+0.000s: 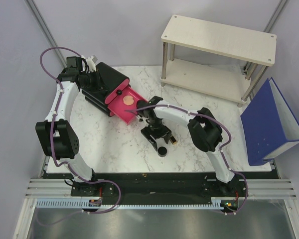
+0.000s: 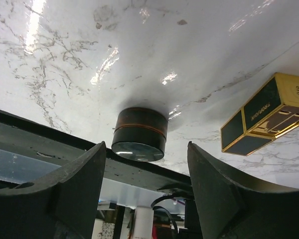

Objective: Organize the makeup

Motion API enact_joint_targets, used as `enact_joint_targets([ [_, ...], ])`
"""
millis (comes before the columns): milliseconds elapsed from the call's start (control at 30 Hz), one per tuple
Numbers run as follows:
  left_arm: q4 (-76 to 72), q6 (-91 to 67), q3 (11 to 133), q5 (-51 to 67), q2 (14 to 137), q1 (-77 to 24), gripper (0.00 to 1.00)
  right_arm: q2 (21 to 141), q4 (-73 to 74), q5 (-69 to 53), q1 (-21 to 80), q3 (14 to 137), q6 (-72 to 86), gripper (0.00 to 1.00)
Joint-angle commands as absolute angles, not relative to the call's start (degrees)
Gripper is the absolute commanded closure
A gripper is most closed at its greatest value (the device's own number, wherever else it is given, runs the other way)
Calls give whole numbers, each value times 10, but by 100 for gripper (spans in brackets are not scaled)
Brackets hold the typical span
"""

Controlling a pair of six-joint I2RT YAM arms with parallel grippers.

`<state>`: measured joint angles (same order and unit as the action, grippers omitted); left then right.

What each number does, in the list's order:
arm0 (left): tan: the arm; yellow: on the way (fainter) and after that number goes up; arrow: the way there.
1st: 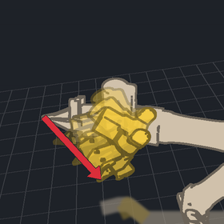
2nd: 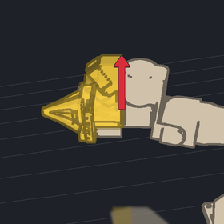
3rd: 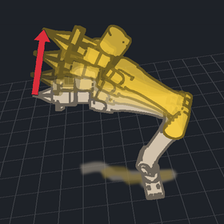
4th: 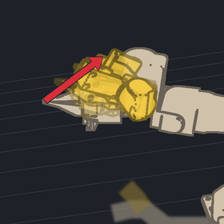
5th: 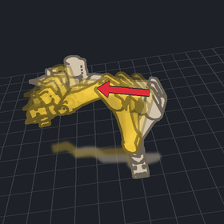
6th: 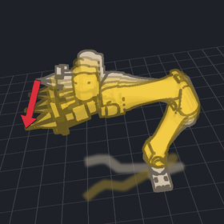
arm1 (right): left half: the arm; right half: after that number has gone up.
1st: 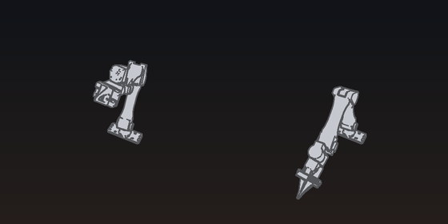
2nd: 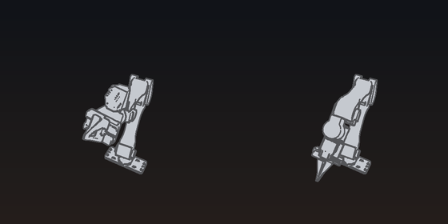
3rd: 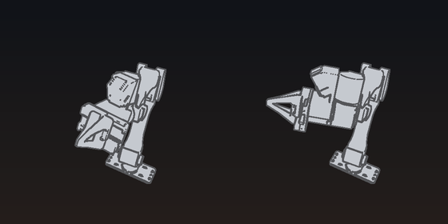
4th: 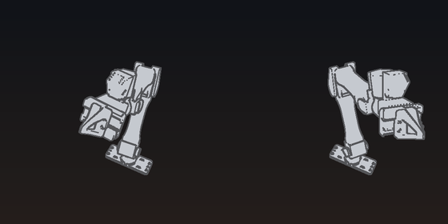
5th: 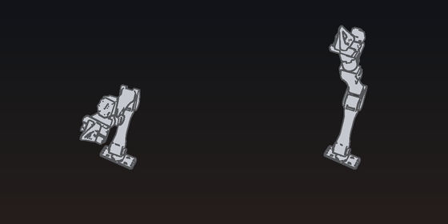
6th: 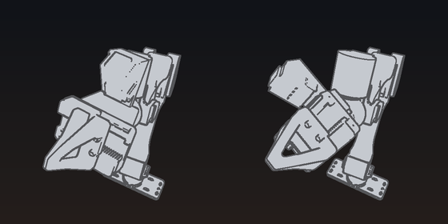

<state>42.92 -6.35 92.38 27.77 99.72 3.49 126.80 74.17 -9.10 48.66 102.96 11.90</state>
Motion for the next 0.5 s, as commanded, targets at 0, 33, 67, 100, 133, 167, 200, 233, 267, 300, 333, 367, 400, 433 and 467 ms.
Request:
enact_joint_targets([
  [0, 566, -22, 875, 218, 1049, 36, 79, 1219, 751, -62, 490, 1051, 122, 27],
  [33, 566, -22, 875, 219, 1050, 36, 79, 1213, 745, -62, 490, 1044, 124, 27],
  [67, 565, -22, 875, 220, 1051, 36, 79, 1199, 737, -62, 490, 1035, 127, 27],
  [100, 566, -22, 875, 221, 1051, 36, 79, 1193, 731, -62, 490, 1019, 129, 27],
  [133, 566, -23, 876, 221, 1051, 36, 79, 1185, 713, -64, 490, 1006, 133, 27],
  [167, 566, -22, 876, 221, 1051, 35, 79, 1165, 701, -62, 493, 995, 135, 27],
  [200, 566, -23, 876, 222, 1052, 36, 79, 1151, 665, -60, 495, 959, 137, 28],
  [233, 566, -22, 877, 223, 1053, 36, 79, 1136, 645, -49, 497, 939, 139, 28],
  [267, 566, -23, 877, 223, 1053, 35, 79, 1104, 626, -41, 501, 918, 146, 28],
  [300, 566, -22, 877, 224, 1053, 36, 79, 1085, 575, -33, 504, 865, 148, 28],
  [333, 565, -22, 876, 224, 1055, 36, 79, 1067, 552, -24, 507, 838, 150, 28],
  [367, 565, -22, 876, 225, 1055, 35, 79, 1038, 529, -20, 511, 813, 156, 28],
  [400, 565, -22, 876, 226, 1055, 36, 79, 1028, 498, -16, 511, 773, 160, 28],
  [433, 564, -22, 876, 225, 1055, 35, 79, 1013, 487, -15, 512, 758, 163, 28],
  [467, 564, -22, 875, 226, 1055, 35, 79, 1006, 474, -15, 513, 745, 166, 27],
])
